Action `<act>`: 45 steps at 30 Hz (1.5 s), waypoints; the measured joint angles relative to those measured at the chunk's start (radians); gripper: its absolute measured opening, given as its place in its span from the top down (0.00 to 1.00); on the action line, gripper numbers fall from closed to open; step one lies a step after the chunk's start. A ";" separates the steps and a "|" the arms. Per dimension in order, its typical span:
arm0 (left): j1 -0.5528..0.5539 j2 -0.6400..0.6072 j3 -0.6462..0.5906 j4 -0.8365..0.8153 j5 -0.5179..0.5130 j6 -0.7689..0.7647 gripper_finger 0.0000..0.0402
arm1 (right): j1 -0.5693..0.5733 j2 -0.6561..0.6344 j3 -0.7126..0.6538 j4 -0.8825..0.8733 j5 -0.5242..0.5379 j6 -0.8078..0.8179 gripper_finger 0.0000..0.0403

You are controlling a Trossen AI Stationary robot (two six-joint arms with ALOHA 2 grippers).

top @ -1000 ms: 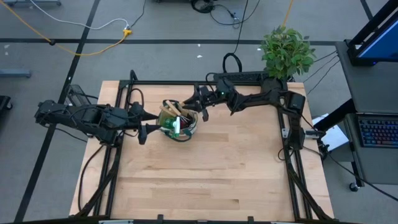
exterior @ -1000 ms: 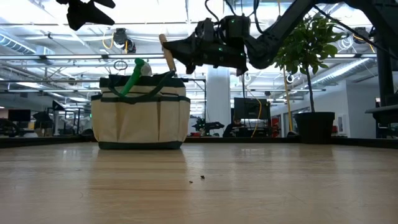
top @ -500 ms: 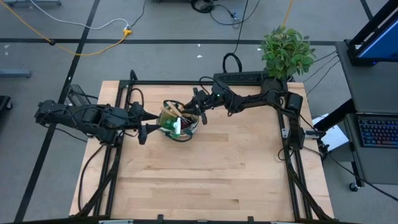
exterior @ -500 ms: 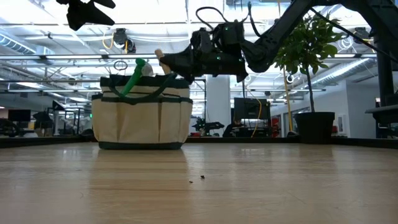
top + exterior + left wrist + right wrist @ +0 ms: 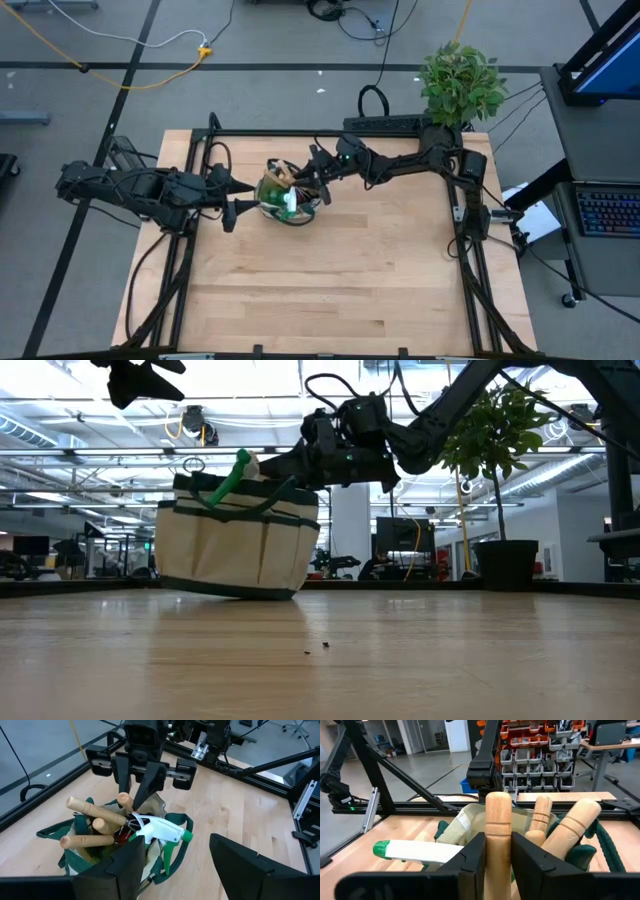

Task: Pick & Place Garden tools in Gardening bag
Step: Put the brown trowel into the gardening bag, then return to Home Position

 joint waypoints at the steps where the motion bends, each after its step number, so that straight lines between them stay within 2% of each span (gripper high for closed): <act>1: 0.000 0.000 0.000 0.000 0.000 0.000 0.43 | 0.002 0.000 0.000 0.000 0.001 0.000 0.83; 6: 0.000 0.000 0.000 0.000 0.000 0.000 0.43 | 0.005 0.001 -0.002 -0.014 0.000 0.006 0.76; 15: 0.000 0.000 0.000 -0.003 0.000 0.036 0.43 | 0.007 -0.003 -0.003 -0.008 0.049 0.040 0.57; 18: 0.000 0.000 0.000 -0.023 0.000 0.053 0.43 | 0.010 -0.017 -0.003 -0.001 0.052 0.046 0.54; 22: 0.000 0.000 0.000 -0.055 0.000 -0.015 0.43 | 0.014 -0.062 -0.003 -0.004 0.049 0.068 0.54; 26: 0.000 -0.014 0.000 -0.104 0.001 -0.024 0.43 | 0.019 -0.140 -0.003 -0.035 0.043 0.095 0.57; 32: -0.014 -0.122 0.000 -0.105 0.027 0.080 0.43 | 0.024 -0.285 -0.002 -0.171 -0.008 0.071 0.65; 41: -0.076 -0.328 0.001 -0.134 0.037 0.197 0.43 | 0.023 -0.481 -0.002 -0.503 -0.007 -0.104 0.98; 45: -0.100 -0.366 0.001 -0.149 0.037 0.219 0.43 | 0.024 -0.543 -0.002 -0.603 0.069 -0.116 0.97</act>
